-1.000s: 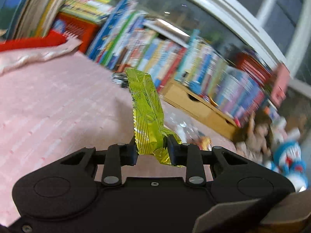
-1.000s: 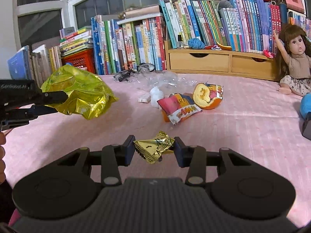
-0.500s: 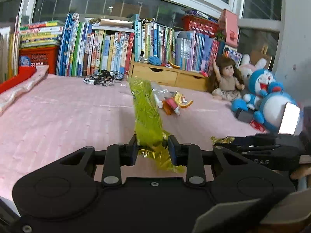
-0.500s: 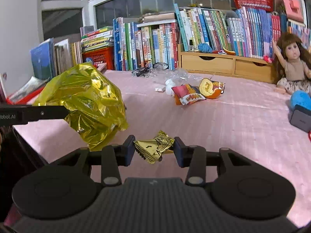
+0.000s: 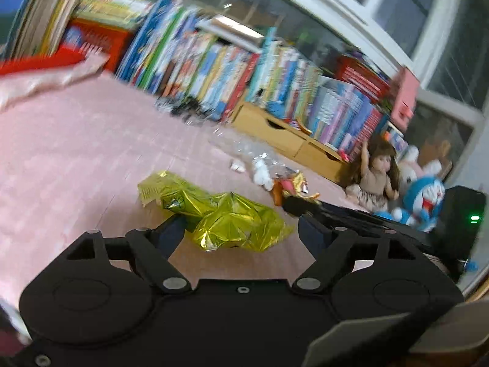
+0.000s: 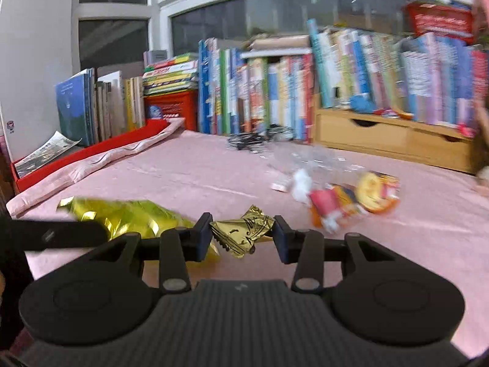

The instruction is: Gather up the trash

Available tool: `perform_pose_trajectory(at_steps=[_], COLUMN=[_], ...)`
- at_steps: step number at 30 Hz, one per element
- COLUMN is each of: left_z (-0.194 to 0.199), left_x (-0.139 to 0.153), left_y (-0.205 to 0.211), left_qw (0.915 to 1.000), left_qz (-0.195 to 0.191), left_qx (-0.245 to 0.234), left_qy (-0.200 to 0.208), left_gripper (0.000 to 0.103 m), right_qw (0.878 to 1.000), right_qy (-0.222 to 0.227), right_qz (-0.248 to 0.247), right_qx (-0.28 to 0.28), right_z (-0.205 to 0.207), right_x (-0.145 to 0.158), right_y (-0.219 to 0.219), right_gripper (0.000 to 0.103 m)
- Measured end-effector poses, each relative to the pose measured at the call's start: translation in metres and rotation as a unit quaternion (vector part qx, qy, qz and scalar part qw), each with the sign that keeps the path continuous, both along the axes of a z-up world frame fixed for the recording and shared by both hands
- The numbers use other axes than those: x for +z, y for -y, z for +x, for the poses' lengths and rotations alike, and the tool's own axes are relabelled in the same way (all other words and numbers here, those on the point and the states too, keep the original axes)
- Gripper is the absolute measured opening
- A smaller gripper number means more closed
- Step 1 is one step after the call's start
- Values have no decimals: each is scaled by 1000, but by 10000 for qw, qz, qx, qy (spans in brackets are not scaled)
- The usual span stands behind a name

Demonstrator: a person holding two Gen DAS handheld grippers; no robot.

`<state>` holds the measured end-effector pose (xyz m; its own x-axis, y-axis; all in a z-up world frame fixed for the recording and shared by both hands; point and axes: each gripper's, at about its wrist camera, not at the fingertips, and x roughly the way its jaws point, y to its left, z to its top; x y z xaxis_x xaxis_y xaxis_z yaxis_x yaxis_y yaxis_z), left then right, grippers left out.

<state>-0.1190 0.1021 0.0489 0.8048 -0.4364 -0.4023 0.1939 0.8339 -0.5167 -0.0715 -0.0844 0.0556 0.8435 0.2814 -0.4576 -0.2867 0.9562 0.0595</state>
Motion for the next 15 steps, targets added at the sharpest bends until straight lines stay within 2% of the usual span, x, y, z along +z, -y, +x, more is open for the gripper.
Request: perform_pose_trajectory(at_steps=[4, 8, 9, 11, 15], left_z=[12, 26, 29, 36, 50], left_x=[-16, -32, -35, -42, -53], left_y=[-26, -40, -42, -44, -44], left_qw=[9964, 9920, 9910, 9876, 9810], left_qz=[-703, -874, -917, -1084, -1437], left_qx=[235, 583, 619, 673, 790], left_qy=[-417, -699, -759, -910, -1033], left_gripper=[81, 82, 82, 82, 78], right_qw=[9979, 9927, 9913, 9909, 9899], right_qy=[-195, -141, -125, -210, -151], right_qz=[-334, -807, -913, -849, -967], right_qx=[515, 886, 944, 1027, 1028], right_z=[13, 0, -3, -7, -13], right_x=[-11, -24, -26, -30, -31], right_y=[-25, -49, -53, -56, -60], right_gripper=[47, 46, 37, 30, 27])
